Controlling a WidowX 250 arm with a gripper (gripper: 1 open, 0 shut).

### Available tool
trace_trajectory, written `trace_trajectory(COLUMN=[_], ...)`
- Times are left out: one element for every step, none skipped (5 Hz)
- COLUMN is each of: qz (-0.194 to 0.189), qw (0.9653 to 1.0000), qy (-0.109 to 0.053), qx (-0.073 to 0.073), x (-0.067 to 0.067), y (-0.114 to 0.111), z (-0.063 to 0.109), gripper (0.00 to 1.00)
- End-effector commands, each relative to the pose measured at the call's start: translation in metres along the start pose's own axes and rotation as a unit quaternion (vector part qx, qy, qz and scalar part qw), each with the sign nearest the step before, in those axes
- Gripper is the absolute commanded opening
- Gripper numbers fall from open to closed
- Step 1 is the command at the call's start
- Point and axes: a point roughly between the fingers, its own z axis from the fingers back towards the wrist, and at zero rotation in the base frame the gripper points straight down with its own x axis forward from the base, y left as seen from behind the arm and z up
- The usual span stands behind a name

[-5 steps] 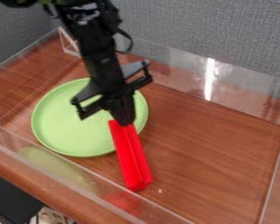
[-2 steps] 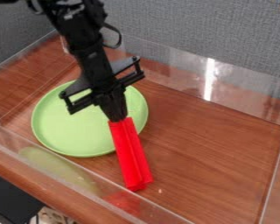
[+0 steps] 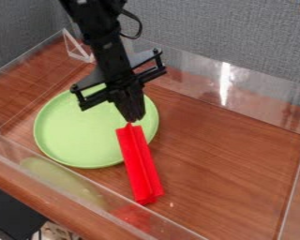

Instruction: Move the red object from the green plate to the table

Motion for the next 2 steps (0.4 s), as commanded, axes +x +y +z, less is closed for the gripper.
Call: trace_trajectory(qz=[-0.030,-0.003], qw=[0.9992,0.9992], qy=[-0.024,-0.033], qx=[-0.013,-0.023], x=[0.002,0.004], y=[-0.007,-0.021], z=[0.014,0.012], gripper=[0.00,0.00])
